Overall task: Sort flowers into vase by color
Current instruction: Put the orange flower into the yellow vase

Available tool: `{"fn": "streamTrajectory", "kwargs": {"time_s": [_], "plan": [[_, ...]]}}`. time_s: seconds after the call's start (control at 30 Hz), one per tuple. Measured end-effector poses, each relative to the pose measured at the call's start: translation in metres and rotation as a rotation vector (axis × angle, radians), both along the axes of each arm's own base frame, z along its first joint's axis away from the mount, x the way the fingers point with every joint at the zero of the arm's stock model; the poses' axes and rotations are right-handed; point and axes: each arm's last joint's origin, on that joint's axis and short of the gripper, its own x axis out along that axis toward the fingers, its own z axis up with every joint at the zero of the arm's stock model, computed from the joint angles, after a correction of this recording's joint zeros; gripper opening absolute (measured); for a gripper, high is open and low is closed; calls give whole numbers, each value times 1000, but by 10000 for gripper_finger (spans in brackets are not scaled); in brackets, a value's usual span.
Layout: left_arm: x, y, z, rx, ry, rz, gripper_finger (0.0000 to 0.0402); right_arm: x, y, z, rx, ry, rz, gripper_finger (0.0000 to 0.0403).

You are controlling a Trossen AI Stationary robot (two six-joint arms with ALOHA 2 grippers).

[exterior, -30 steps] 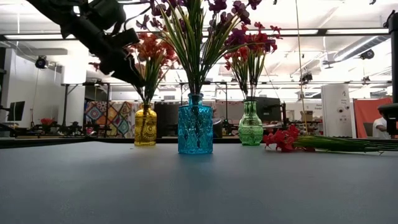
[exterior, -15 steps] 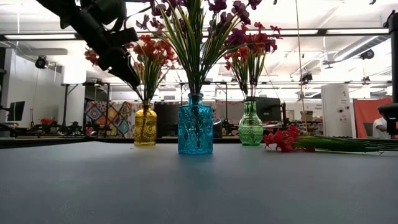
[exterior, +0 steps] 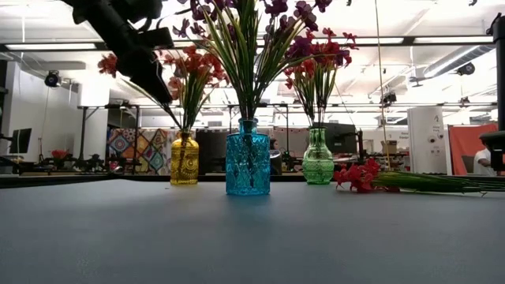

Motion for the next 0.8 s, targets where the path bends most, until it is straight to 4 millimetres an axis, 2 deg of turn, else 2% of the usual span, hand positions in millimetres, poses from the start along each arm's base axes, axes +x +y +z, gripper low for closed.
{"fn": "streamTrajectory", "kwargs": {"time_s": [0.17, 0.6, 0.7, 0.8], "plan": [[1, -1, 4, 8, -3, -3, 299, 0, 0, 0, -2, 1, 1, 203], [0, -1, 28, 38, -30, -2, 286, 0, 0, -1, -7, 12, 2, 203], [2, -2, 26, 29, -18, -58, 286, -1, 0, -2, -11, 24, 2, 203], [9, -3, 21, -31, -18, -188, 286, -1, 0, -2, -12, 26, 2, 203]]}}
